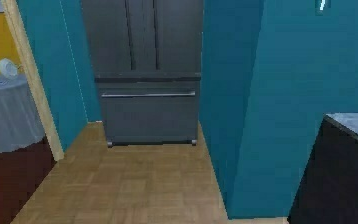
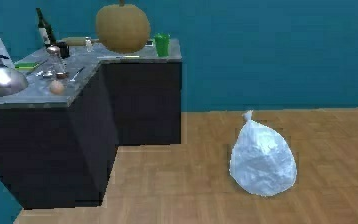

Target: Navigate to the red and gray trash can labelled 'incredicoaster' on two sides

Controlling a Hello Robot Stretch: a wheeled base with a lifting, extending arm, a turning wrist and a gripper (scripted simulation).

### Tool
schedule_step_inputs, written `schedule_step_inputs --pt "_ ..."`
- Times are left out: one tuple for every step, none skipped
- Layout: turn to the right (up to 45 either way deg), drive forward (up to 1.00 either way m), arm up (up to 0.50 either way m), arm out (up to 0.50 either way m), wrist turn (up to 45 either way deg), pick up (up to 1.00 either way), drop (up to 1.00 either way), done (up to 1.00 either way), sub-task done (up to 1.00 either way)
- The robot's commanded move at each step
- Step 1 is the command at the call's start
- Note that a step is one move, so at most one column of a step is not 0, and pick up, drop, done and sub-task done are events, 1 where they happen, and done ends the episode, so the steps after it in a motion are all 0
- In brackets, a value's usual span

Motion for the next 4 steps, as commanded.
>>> schedule_step_inputs --pt "45.0 0.0 0.0 0.0 0.0 0.0 0.0 0.0 0.0" --pt "42.0 0.0 0.0 0.0 0.0 0.0 0.0 0.0 0.0" --pt "0.0 0.25 0.0 0.0 0.0 0.0 0.0 0.0 0.0" --pt "45.0 0.0 0.0 0.0 0.0 0.0 0.0 0.0 0.0"
